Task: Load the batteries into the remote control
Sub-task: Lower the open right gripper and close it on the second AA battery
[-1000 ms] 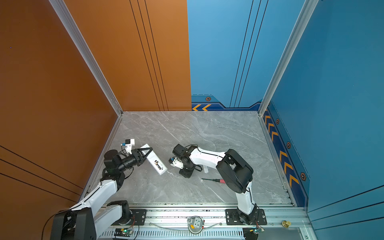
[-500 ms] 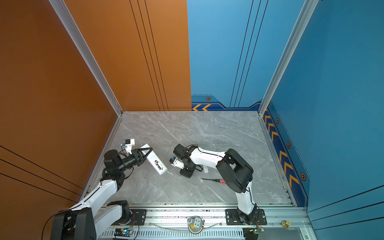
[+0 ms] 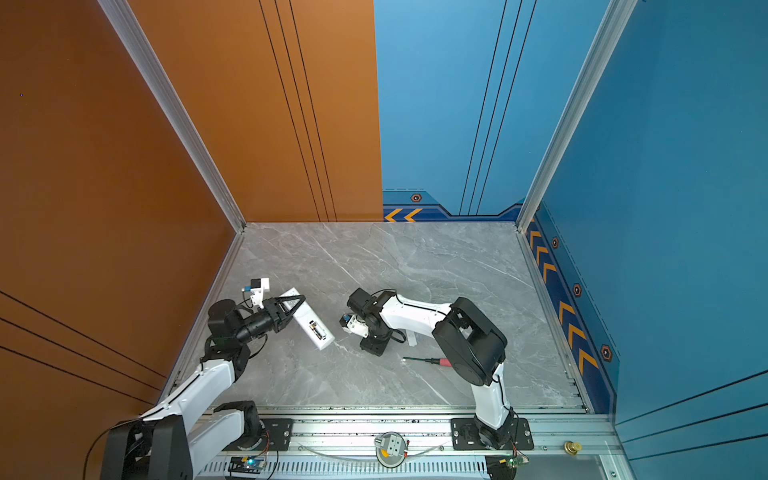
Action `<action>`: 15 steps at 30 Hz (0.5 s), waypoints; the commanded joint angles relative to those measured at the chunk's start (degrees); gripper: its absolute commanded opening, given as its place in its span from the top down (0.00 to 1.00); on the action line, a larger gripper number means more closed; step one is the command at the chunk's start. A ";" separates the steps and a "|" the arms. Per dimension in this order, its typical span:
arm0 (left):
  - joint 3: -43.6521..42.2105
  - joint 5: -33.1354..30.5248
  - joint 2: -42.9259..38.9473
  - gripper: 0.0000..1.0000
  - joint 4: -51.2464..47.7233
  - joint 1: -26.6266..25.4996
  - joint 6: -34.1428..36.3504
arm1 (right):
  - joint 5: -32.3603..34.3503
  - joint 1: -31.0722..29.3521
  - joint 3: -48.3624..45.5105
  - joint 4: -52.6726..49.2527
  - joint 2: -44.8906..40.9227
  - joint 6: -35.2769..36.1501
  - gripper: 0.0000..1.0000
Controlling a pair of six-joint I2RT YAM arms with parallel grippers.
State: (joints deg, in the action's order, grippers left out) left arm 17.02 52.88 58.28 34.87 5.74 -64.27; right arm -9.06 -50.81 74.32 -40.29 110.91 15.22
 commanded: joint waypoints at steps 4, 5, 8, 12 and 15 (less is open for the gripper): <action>-0.46 0.20 -1.11 1.00 0.83 0.59 1.12 | -0.96 -0.08 -1.71 -1.10 1.59 0.55 0.80; -0.47 0.20 -1.17 1.00 0.81 0.59 1.11 | -0.96 -0.03 -1.62 -1.10 1.60 0.57 0.80; -0.48 0.20 -1.24 1.00 0.80 0.59 1.11 | -1.04 -0.04 -1.73 -0.98 1.63 0.51 0.80; -0.49 0.25 -1.33 1.00 0.72 0.59 1.08 | -0.96 -0.08 -1.77 -0.90 1.59 0.44 0.84; -0.49 0.09 -1.20 1.00 0.72 0.59 1.18 | -1.06 -0.13 -1.92 -0.87 1.51 0.42 0.86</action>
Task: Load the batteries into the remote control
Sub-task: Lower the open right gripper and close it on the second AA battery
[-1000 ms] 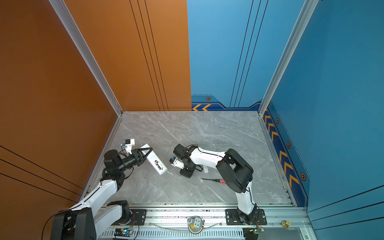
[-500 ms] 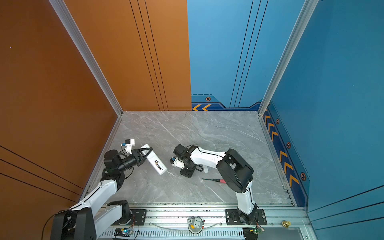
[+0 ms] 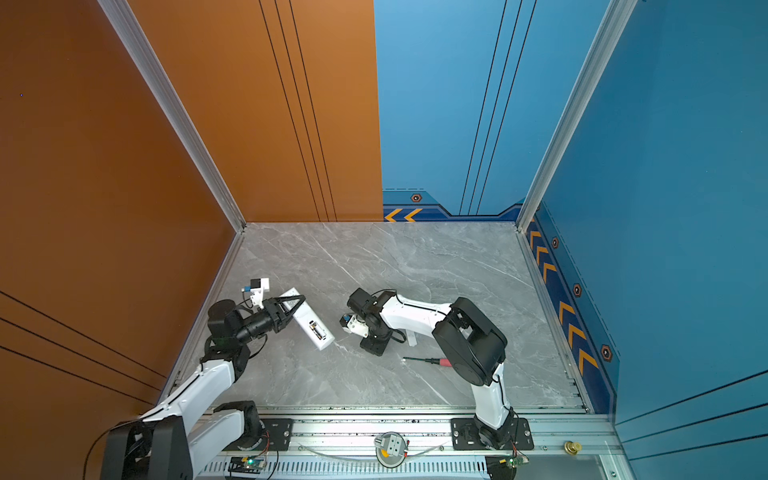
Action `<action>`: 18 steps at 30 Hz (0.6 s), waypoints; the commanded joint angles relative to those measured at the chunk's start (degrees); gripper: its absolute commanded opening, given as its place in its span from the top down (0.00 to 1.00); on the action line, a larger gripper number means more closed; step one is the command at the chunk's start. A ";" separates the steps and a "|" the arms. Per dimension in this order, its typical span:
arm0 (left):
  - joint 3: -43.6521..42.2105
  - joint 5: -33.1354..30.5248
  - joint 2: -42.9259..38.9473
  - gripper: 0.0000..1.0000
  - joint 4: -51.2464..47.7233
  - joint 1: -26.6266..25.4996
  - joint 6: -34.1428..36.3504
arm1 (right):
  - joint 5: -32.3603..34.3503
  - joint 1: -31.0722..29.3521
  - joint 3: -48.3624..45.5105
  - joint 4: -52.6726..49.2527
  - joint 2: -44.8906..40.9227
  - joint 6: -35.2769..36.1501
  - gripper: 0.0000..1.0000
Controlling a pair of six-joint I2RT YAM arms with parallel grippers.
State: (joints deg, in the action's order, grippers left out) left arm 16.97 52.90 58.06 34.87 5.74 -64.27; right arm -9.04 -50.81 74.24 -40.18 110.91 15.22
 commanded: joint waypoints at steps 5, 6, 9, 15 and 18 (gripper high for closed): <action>-0.50 0.05 -1.00 1.00 0.72 0.59 1.20 | -1.09 -0.09 -2.12 -0.84 1.26 0.42 0.89; -0.49 0.07 -1.09 1.00 0.71 0.55 1.17 | -1.08 -0.12 -2.13 -0.85 1.24 0.27 0.90; -0.47 0.09 -1.28 1.00 0.55 0.59 1.17 | -0.92 0.04 -2.24 -0.53 0.87 -0.29 0.93; -0.64 0.04 -1.72 1.00 0.55 0.57 0.93 | -1.24 0.34 -3.87 1.11 -1.40 -1.43 0.97; -0.68 0.01 -1.81 1.00 0.55 0.59 0.96 | -1.34 0.37 -4.91 1.93 -2.52 -2.04 0.99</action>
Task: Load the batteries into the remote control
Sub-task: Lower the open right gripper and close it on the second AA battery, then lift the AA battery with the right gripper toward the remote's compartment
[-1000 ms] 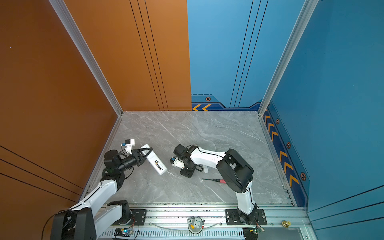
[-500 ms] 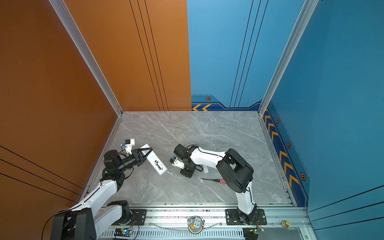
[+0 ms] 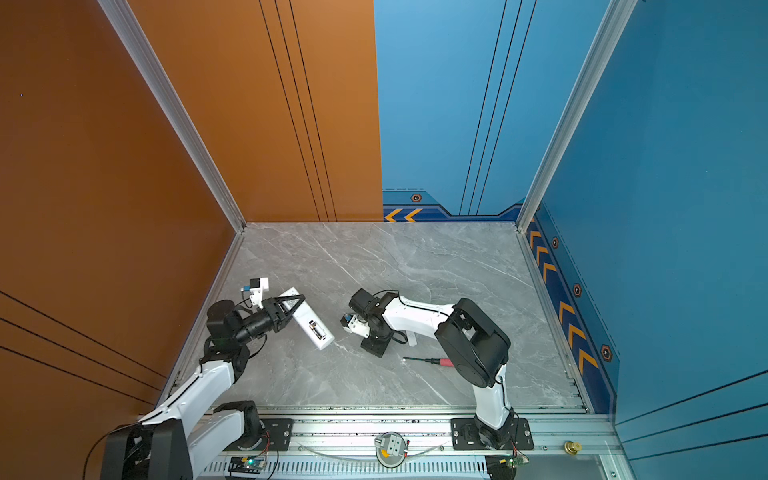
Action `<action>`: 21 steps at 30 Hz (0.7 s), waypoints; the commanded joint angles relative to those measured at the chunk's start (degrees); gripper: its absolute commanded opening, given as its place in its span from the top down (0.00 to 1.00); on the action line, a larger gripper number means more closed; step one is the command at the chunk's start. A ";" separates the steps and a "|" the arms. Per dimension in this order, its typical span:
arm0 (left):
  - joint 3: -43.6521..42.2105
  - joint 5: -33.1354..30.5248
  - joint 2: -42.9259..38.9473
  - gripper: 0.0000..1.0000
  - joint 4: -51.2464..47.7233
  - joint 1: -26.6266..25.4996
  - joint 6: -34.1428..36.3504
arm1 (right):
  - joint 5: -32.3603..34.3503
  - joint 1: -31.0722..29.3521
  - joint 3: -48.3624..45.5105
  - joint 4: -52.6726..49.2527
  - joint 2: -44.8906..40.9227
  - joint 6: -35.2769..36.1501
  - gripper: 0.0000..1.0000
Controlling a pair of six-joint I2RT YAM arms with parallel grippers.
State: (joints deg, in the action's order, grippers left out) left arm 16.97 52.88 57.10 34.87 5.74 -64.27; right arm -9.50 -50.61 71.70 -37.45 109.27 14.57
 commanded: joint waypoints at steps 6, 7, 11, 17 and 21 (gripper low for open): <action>-0.49 -0.14 -0.68 1.00 0.55 0.59 1.06 | -0.55 0.42 -4.18 0.59 -2.62 -2.99 1.00; -0.46 -0.23 -0.76 1.00 0.55 0.59 1.06 | -0.58 0.41 -4.47 0.83 -2.98 -3.28 1.00; -0.53 -0.46 -0.60 1.00 0.55 0.59 1.09 | -0.22 0.48 -6.11 2.26 -4.66 -4.85 1.00; -0.62 -0.94 -0.46 1.00 0.55 0.59 1.27 | 0.00 0.82 -8.74 4.54 -6.61 -7.65 1.00; -1.09 -1.28 -0.59 1.00 0.55 0.55 1.41 | 0.33 0.86 -10.25 5.85 -7.96 -9.97 1.00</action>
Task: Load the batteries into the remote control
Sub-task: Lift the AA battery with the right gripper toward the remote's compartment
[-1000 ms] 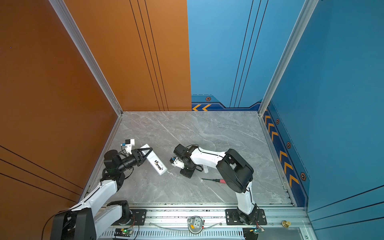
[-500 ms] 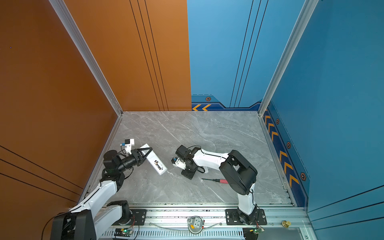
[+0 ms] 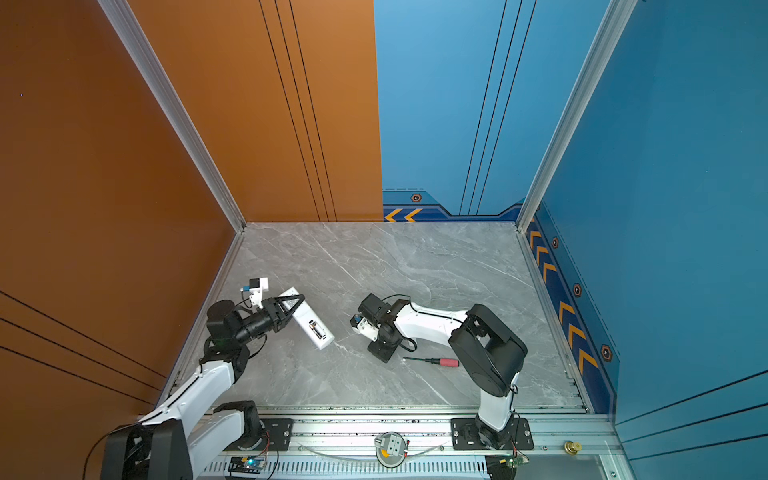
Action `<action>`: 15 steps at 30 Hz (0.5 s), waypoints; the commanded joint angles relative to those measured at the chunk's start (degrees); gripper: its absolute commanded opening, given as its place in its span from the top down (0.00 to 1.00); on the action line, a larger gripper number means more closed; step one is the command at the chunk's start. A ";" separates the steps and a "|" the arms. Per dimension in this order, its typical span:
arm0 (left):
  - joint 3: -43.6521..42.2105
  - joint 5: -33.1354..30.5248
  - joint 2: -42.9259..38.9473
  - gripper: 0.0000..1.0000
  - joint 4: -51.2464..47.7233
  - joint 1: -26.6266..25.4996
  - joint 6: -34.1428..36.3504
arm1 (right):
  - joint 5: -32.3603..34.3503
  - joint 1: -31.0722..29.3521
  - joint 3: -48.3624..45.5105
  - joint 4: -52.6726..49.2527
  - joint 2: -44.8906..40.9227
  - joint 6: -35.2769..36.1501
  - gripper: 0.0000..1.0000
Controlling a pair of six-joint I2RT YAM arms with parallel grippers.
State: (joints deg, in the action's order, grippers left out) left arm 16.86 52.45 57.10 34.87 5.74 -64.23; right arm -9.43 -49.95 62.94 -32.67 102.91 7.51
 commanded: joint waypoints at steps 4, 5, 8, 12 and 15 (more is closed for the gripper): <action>-1.17 -1.29 -0.50 1.00 0.54 0.59 1.50 | 1.48 0.21 -2.48 1.73 -3.54 -5.96 1.00; -1.15 -1.46 -0.49 1.00 0.55 0.59 1.58 | 1.76 0.15 -2.59 1.73 -4.02 -6.58 1.00; -1.31 -1.80 -0.49 1.00 0.55 0.48 1.87 | 3.67 0.01 -2.85 1.33 -5.80 -8.45 1.00; -1.49 -2.33 -0.61 1.00 0.53 0.28 2.03 | 5.11 -0.34 -2.32 -0.46 -8.60 -10.88 1.00; -1.86 -3.23 -0.79 1.00 0.55 -0.43 2.17 | 6.52 -0.93 -0.93 -2.93 -10.28 -12.50 1.00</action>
State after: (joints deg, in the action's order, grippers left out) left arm 15.77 50.30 57.08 34.85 5.61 -63.40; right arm -5.67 -50.22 60.69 -32.25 94.61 -1.69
